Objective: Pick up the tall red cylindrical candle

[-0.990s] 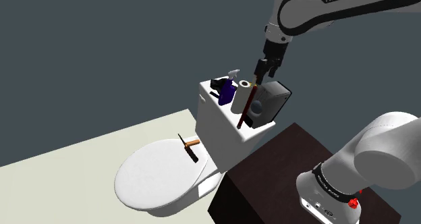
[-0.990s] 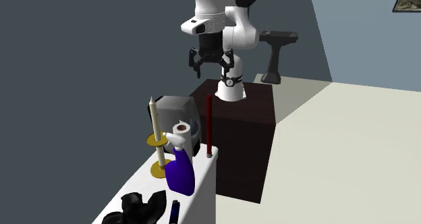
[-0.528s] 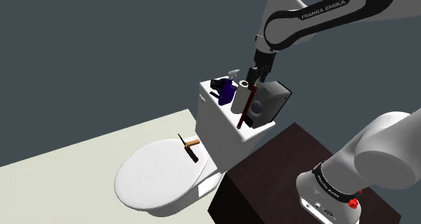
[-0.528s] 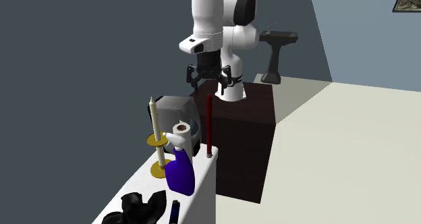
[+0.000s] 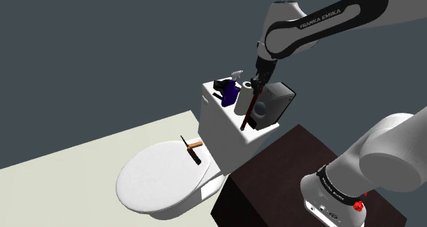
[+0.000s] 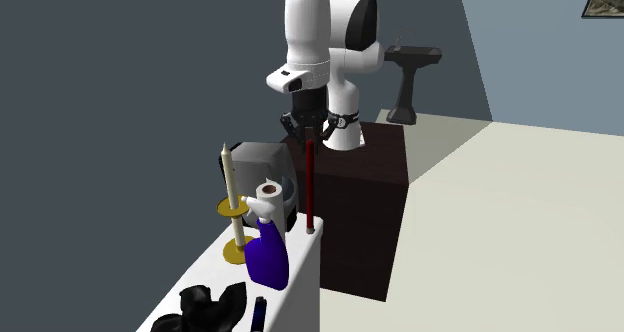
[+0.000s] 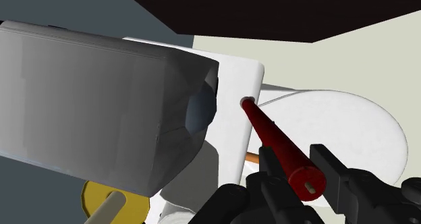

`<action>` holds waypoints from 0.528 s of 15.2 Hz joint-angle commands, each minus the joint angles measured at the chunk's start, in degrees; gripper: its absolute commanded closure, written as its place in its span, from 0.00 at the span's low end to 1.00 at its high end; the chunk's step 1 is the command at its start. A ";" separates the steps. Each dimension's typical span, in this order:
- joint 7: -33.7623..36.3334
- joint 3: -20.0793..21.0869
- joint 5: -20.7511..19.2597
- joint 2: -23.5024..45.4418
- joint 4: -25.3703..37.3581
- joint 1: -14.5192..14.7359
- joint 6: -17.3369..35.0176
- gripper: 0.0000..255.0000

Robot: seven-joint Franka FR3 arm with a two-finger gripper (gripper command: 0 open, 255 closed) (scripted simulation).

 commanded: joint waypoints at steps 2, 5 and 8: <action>-0.01 0.00 0.00 0.03 -0.03 0.00 0.04 1.00; 0.00 0.00 0.00 0.02 -0.03 0.00 0.04 1.00; 0.08 0.06 0.01 -0.42 0.43 0.04 -0.86 1.00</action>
